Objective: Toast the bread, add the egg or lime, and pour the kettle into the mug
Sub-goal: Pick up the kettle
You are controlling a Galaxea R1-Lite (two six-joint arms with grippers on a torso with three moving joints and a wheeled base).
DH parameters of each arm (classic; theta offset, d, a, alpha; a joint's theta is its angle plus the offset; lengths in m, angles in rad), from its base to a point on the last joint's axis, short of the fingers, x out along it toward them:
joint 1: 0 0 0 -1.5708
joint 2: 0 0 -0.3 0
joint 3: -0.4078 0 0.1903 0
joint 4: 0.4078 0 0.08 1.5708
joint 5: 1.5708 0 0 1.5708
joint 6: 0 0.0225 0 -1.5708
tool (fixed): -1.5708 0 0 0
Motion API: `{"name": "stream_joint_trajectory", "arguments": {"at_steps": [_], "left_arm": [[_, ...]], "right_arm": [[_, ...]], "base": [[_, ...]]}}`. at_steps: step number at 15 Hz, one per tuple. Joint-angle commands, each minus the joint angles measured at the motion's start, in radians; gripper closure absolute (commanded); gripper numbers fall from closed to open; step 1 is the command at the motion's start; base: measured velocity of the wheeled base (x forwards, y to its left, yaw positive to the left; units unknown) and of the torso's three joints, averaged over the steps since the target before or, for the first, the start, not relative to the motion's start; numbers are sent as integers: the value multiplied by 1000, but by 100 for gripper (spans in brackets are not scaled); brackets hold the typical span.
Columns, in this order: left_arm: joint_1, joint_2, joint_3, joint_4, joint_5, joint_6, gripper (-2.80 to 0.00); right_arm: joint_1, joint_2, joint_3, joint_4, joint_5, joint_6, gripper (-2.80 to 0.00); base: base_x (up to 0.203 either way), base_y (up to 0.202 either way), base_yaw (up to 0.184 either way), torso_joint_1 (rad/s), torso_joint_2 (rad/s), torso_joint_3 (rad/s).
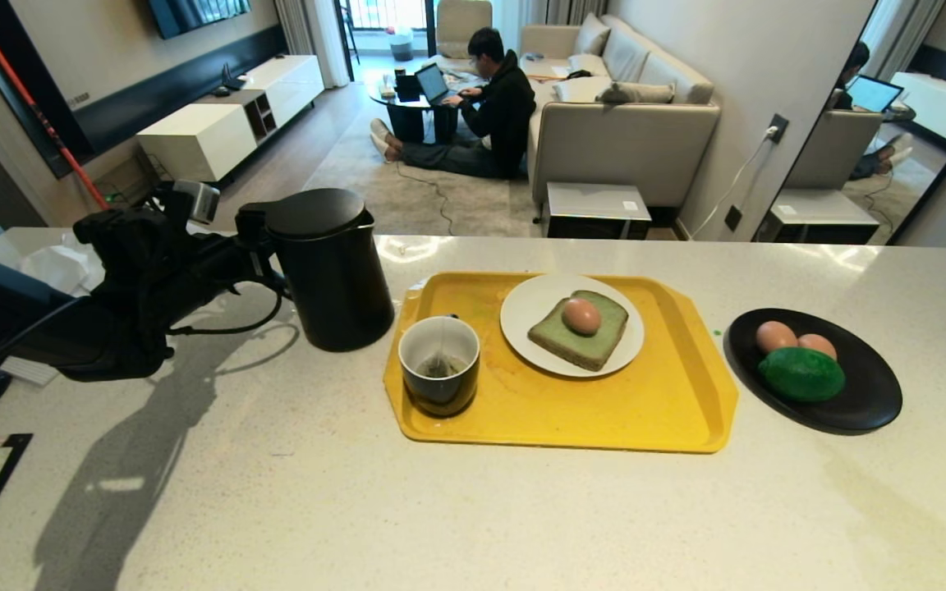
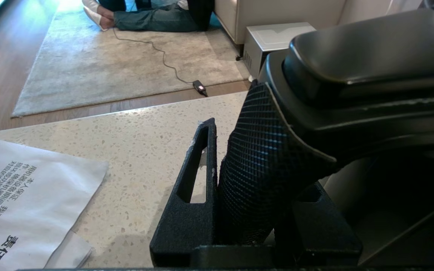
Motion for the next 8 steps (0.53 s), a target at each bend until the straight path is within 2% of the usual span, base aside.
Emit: {"name": "stream_joint_trajectory", "arguments": {"at_steps": [1,8], "left_arm": [[-1,-25,2,-12,-2,-5,0],[0,-166,19,-13,0,-27,0]], "right_arm": [[1,0,2,0,0,-1,0],[1,0,2,0,1,-1,0]], "base": [[0,0,0,0,0,0],[0,0,0,0,0,0]]}}
